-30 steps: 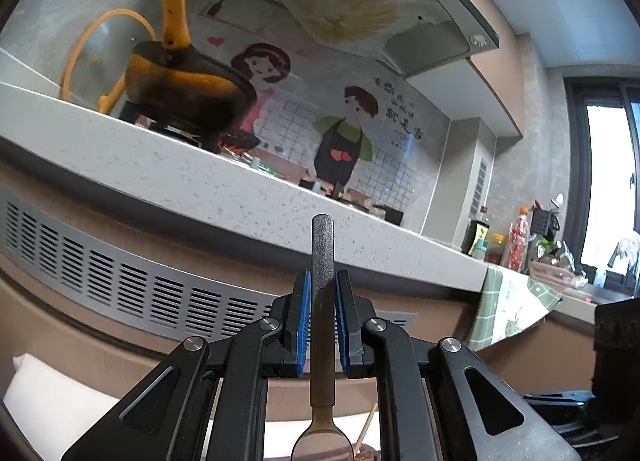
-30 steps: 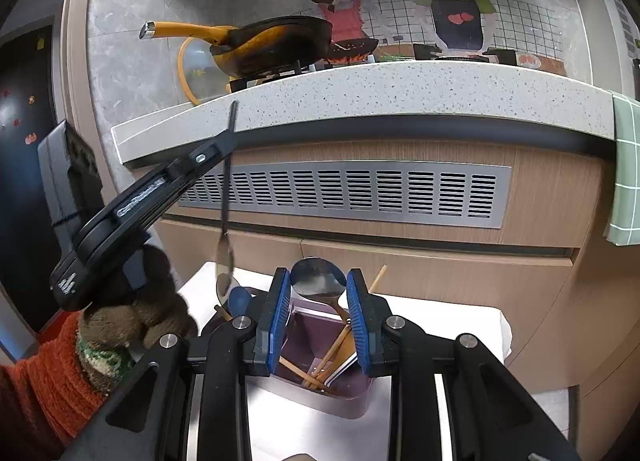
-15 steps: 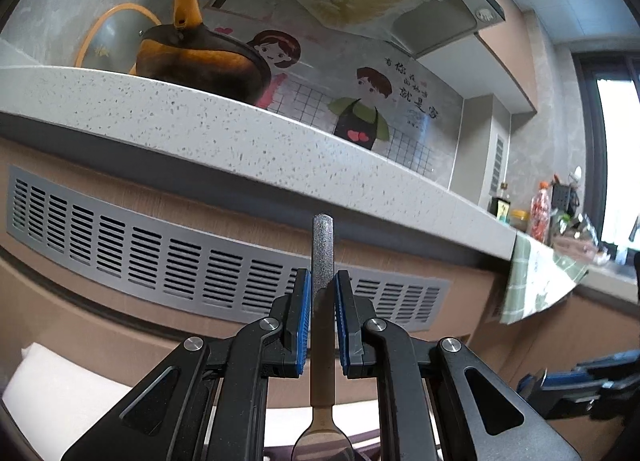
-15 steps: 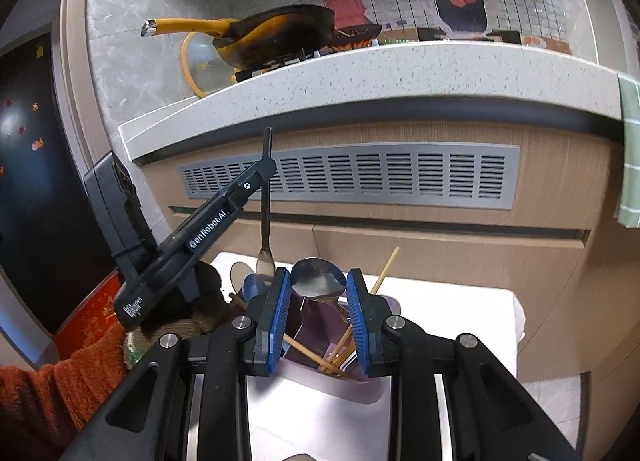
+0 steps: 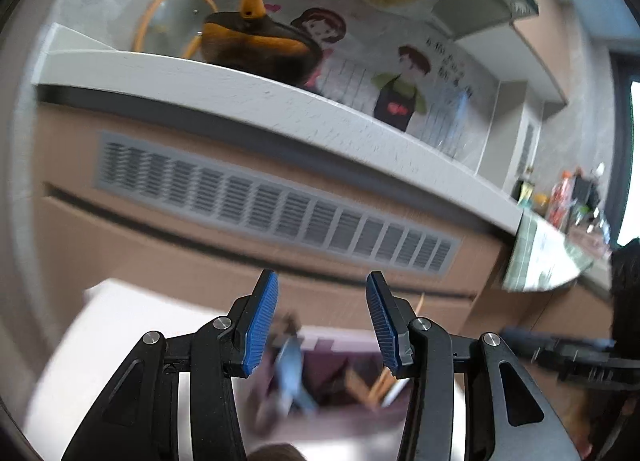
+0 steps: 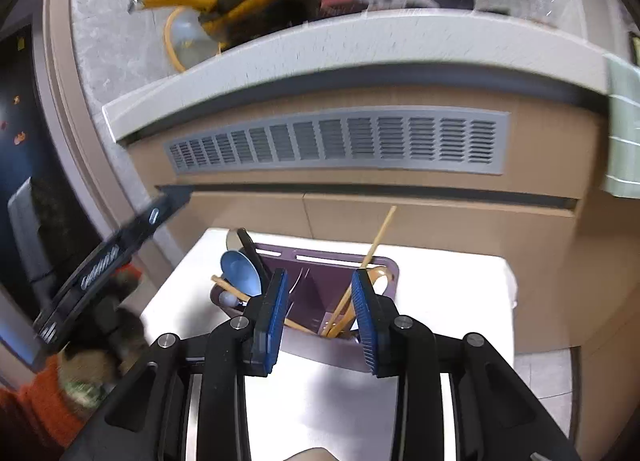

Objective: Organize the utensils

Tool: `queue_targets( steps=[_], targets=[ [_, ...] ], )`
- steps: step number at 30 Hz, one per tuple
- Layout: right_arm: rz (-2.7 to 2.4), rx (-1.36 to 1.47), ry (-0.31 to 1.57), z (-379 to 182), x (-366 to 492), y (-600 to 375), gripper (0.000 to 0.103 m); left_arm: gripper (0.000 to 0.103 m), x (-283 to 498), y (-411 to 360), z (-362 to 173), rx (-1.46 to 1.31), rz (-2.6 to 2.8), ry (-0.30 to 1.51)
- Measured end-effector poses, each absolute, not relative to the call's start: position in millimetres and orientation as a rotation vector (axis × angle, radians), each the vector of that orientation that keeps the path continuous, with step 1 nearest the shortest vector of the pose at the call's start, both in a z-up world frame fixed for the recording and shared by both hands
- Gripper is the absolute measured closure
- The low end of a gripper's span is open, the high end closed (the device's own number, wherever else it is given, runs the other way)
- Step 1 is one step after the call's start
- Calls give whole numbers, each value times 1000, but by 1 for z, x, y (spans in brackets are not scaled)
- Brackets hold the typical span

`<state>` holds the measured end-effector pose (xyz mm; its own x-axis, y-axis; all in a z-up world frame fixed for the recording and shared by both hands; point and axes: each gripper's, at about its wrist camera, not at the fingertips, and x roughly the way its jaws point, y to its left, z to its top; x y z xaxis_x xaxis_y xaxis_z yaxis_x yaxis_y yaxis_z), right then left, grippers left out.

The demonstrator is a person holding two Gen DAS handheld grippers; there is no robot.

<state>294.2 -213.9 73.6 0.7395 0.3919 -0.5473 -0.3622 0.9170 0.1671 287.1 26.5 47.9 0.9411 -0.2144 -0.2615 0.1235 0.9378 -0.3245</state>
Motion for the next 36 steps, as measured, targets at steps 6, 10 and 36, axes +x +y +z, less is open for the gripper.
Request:
queue_targets(
  steps=[6, 10, 36],
  targets=[
    [342, 14, 506, 65, 212, -211, 72, 56, 197, 1, 38, -120, -66, 383],
    [333, -10, 514, 49, 170, -207, 72, 56, 157, -8, 29, -86, -69, 459],
    [300, -17, 525, 31, 101, -215, 72, 56, 103, -21, 28, -62, -84, 551]
  ],
)
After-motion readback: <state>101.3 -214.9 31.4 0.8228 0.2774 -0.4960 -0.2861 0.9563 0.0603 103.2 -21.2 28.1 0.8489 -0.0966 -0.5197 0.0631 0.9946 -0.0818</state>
